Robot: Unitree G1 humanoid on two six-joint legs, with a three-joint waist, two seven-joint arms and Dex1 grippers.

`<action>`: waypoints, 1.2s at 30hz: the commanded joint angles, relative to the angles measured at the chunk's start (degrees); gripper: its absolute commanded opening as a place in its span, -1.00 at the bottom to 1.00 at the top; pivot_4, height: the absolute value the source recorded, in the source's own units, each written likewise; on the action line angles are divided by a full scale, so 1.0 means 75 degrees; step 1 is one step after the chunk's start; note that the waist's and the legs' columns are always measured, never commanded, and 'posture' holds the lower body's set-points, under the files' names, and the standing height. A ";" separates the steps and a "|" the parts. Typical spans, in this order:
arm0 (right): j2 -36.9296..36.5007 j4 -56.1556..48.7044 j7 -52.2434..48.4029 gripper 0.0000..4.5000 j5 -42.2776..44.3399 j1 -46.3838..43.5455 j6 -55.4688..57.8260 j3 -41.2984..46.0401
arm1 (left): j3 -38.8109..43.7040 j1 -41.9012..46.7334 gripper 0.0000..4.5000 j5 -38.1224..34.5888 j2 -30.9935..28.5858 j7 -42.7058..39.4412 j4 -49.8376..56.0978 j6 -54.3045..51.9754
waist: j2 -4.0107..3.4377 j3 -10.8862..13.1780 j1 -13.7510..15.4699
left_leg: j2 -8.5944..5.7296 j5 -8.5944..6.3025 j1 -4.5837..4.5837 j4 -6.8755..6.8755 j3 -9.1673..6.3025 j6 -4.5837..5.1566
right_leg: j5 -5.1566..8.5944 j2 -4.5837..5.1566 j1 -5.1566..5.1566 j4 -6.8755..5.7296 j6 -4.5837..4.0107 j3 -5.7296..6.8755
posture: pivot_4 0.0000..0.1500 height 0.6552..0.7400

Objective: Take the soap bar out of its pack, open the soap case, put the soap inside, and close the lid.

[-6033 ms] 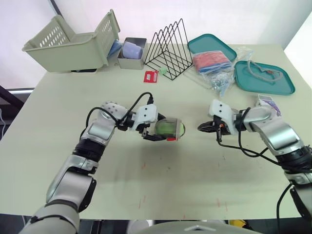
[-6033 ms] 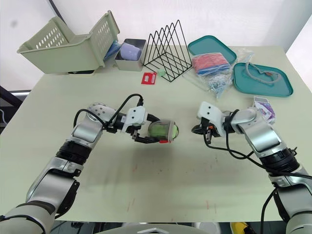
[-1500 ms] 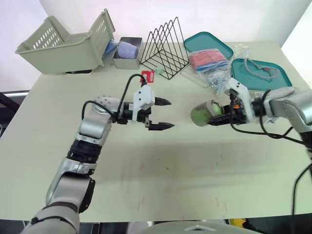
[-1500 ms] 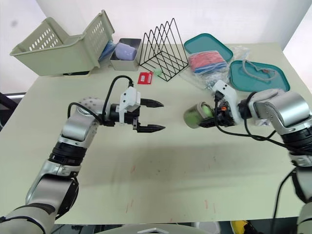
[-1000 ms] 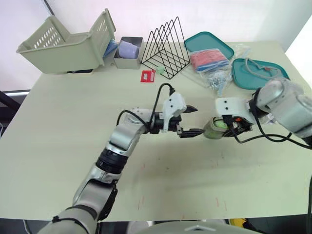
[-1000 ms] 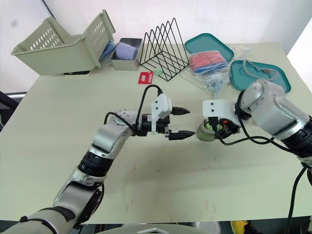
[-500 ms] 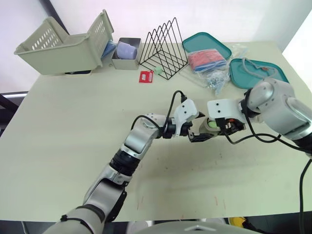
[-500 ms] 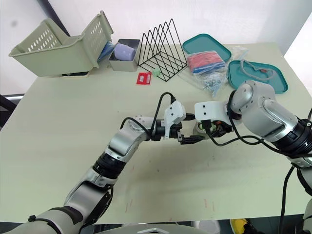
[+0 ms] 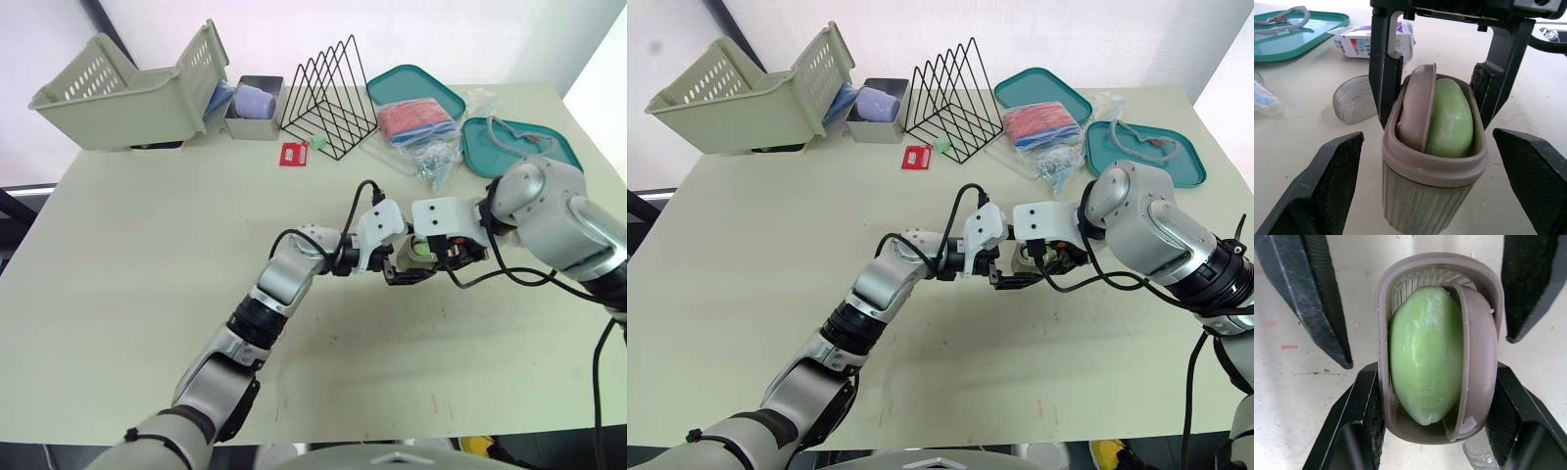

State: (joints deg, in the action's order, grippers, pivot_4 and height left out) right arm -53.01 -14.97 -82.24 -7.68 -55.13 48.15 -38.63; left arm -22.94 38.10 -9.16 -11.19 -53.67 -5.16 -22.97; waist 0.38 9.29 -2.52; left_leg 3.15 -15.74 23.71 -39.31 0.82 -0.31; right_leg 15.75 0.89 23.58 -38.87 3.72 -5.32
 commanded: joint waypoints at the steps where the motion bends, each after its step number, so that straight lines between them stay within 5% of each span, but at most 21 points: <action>1: 0.0116 -0.0092 0.0038 -0.08 -0.0028 0.0055 -0.0035 0.0107 | 0.0159 0.0124 1.00 -0.0078 -0.0040 -0.0098 0.0142 0.0174 | 0.0000 0.0000 0.0001 | 0.0000 0.0000 0.0000 0.0000 0.0000 0.0000 | 0.0000 0.0000 0.0000 0.0000 0.0000 0.0000 | 1.00 1.00; 21: 0.0090 -0.0096 0.0013 -0.08 -0.0035 0.0135 -0.0025 0.0201 | 0.0158 0.0153 1.00 -0.0025 -0.0101 -0.0200 -0.0039 0.0308 | 0.0000 0.0000 0.0017 | -0.0001 0.0000 0.0003 0.0000 0.0000 0.0000 | 0.0000 0.0002 0.0000 0.0001 0.0000 0.0001 | 1.00 1.00; 25: 0.0073 -0.0095 0.0016 -0.08 -0.0046 0.0138 -0.0058 0.0215 | 0.0161 0.0169 0.61 -0.0009 -0.0095 -0.0189 -0.0084 0.0363 | 0.0000 0.0000 0.0020 | -0.0001 0.0000 0.0003 0.0000 0.0000 0.0000 | 0.0000 0.0002 0.0000 0.0001 0.0000 0.0000 | 1.00 1.00; 28: 0.0081 -0.0084 0.0013 -0.08 -0.0044 0.0130 -0.0074 0.0226 | 0.0144 0.0157 -0.10 0.0017 -0.0053 -0.0171 -0.0110 0.0394 | 0.0000 0.0000 0.0032 | -0.0002 0.0000 0.0005 -0.0001 -0.0001 0.0000 | 0.0000 0.0003 0.0000 0.0003 0.0000 0.0001 | 1.00 1.00; 36: 0.0094 -0.0092 -0.0010 -0.08 -0.0055 0.0151 -0.0078 0.0244 | 0.0146 0.0126 -0.10 0.0085 -0.0018 -0.0231 -0.0133 0.0444 | 0.0000 0.0000 0.0044 | -0.0003 0.0000 0.0006 0.0000 0.0000 0.0000 | 0.0000 0.0004 0.0000 0.0004 0.0000 0.0002 | 1.00 1.00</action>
State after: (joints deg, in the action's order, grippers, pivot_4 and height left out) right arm -52.70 -14.51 -82.66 -8.16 -54.84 47.93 -37.84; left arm -23.08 38.27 -7.45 -12.35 -56.00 -6.62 -19.74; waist 0.38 9.29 -2.19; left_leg 3.13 -15.74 23.75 -39.32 0.81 -0.31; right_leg 15.75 0.91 23.58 -38.84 3.72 -5.30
